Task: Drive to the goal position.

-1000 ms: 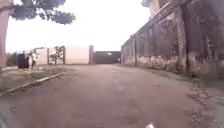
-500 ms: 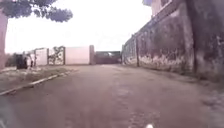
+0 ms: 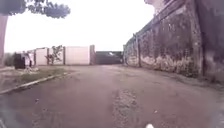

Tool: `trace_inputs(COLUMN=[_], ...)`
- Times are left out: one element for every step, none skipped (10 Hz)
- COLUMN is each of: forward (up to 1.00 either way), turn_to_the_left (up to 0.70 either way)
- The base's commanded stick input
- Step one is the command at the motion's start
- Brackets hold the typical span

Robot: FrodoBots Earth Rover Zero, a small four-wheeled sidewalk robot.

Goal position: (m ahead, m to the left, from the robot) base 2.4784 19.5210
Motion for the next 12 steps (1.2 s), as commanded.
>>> trace_inputs(forward=[0.70,0.70,0.70,0.70,0.70,0.70,0.70,0.70,0.70,0.70,0.70,0.70], turn_to_the_left=[0.00,0.00,0.00,0.00,0.00,0.00,0.00,0.00,0.00,0.00,0.00,0.00])
